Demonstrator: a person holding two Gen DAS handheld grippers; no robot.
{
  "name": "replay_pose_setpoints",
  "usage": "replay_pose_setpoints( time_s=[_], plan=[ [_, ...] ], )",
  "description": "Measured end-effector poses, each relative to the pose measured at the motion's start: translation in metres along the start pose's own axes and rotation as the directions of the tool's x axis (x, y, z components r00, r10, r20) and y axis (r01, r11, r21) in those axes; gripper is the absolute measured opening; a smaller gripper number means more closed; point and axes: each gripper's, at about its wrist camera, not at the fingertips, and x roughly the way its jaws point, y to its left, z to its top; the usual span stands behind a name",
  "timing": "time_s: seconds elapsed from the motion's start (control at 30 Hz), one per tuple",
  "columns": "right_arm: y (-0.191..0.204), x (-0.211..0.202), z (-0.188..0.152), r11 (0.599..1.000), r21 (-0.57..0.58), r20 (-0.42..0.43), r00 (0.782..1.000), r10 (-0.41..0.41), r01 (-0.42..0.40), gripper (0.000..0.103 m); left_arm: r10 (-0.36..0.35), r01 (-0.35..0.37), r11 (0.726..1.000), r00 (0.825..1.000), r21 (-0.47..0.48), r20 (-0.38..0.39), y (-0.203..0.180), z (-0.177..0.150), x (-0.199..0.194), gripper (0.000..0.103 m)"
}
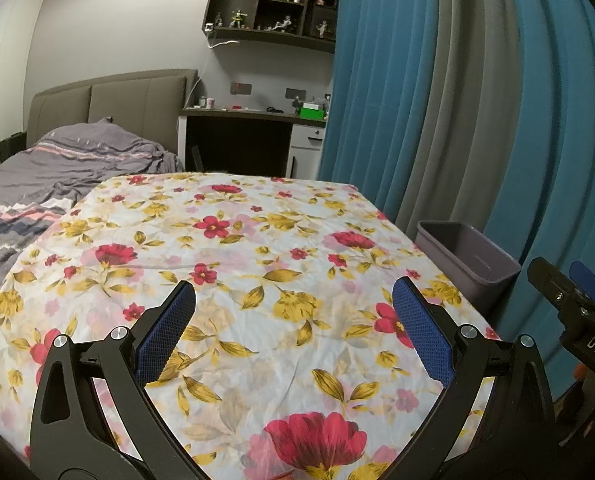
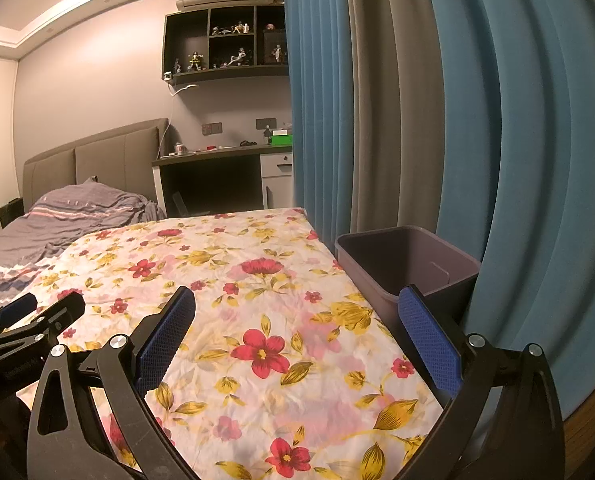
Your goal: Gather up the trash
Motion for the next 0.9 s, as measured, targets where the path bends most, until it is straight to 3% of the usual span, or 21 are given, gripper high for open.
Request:
replay_pose_setpoints(
  time_s=[0.9],
  plan=[
    [-0.0031,-0.0001,0.0009,1.000,0.003,-0.001,1.000,0.001,-0.001,0.097,0.000,0.000,1.000,1.000,-0.001,0.000,0.0007,-0.0006,0.0000,0.097]
  ],
)
